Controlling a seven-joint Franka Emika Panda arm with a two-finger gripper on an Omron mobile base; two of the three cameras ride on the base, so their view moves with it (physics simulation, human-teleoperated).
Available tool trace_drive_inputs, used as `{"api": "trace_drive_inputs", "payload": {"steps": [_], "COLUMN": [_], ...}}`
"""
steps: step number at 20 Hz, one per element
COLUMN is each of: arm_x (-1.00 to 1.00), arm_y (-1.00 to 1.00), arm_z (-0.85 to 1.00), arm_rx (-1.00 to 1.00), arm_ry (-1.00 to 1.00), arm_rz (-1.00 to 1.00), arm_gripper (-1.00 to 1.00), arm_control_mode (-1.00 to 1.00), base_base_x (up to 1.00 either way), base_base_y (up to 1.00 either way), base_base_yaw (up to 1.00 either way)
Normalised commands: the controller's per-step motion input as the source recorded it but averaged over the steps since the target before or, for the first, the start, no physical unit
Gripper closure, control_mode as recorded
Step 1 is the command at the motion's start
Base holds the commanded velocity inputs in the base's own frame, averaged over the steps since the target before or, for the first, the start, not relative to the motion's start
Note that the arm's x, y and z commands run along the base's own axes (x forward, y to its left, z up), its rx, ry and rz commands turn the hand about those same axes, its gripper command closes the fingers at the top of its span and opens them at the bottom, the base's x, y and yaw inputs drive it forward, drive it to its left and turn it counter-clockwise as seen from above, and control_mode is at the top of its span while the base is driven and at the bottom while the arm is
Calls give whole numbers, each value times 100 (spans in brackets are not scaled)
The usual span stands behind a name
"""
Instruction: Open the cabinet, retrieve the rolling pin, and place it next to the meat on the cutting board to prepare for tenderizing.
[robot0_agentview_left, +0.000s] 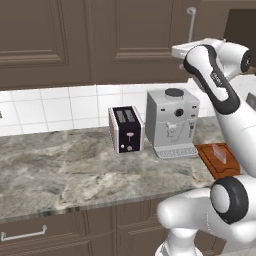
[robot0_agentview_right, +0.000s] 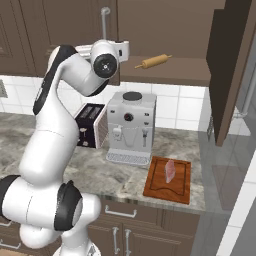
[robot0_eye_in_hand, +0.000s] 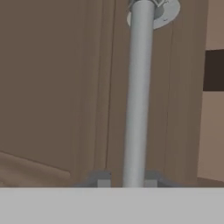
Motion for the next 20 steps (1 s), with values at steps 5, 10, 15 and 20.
{"api": "trace_drive_inputs", "payload": {"steps": [5,10,15,20], "arm_x": [-61,-69,-58,-48], "arm_y": [35,37,43,46], "arm_z": [-3,-4,-12,-16], "arm_rx": [1,1,0,0], "arm_ry": [0,0,0,0], "arm_rz": [1,2,2,1], "arm_gripper": [100,100,100,100], "arm_control_mode": [-100,-100,-100,-100], "base_base_x": [0,0,0,0], "base_base_y": [0,0,0,0], "base_base_yaw": [0,0,0,0]}}
